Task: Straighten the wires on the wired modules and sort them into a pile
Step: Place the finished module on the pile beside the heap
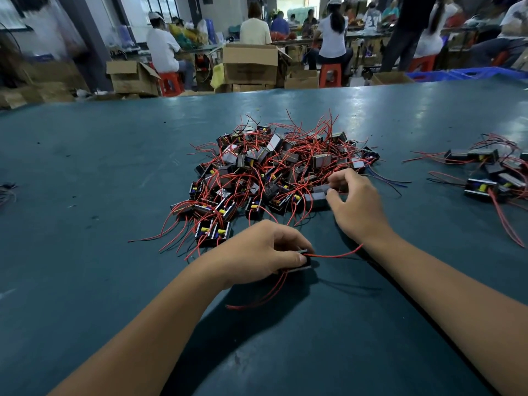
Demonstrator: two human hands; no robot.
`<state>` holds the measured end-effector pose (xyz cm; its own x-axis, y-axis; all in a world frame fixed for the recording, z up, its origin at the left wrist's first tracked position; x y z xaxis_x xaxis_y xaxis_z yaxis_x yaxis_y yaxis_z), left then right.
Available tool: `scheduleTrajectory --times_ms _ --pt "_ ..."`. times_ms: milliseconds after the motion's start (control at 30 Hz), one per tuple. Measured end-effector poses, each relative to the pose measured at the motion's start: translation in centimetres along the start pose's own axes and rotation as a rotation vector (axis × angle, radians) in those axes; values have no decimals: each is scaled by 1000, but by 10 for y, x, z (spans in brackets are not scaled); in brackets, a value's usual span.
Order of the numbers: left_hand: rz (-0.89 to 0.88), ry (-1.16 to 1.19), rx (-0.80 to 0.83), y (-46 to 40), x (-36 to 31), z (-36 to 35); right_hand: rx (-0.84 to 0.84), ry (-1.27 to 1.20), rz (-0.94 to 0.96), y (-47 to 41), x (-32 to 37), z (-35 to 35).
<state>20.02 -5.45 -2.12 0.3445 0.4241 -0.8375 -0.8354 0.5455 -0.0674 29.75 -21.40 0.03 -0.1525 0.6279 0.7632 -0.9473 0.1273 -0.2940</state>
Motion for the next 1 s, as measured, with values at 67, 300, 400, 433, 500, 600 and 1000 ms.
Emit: scheduleTrajectory --times_ms 67,300,400,433,500,600,1000 --pt "-12 -55 7 0 -2 -1 -17 21 6 2 3 2" --pt "-95 -608 -70 0 -16 11 -29 42 -16 5 6 6" --pt "-224 -547 -200 4 -36 25 -4 61 -12 7 7 3" --pt "-257 -514 -284 7 -42 35 6 66 -7 7 7 3" --pt "-290 -467 -492 16 -47 60 19 55 -6 7 8 2" --pt "-175 -658 -674 25 -32 91 20 26 -30 5 5 4" --pt "247 -1188 -464 2 23 90 22 24 -47 7 5 5"
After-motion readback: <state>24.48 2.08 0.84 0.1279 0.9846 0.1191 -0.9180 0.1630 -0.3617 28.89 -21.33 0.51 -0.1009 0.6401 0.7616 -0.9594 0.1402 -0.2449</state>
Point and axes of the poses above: each hand's wrist, its own y-axis away from the middle knuckle, its own z-axis out of the back of the hand, x = y × z, the point moved 9 cm from there along -y, towards the middle knuckle, and after that the axes turned 14 degrees about -z, right-handed, at the moved point
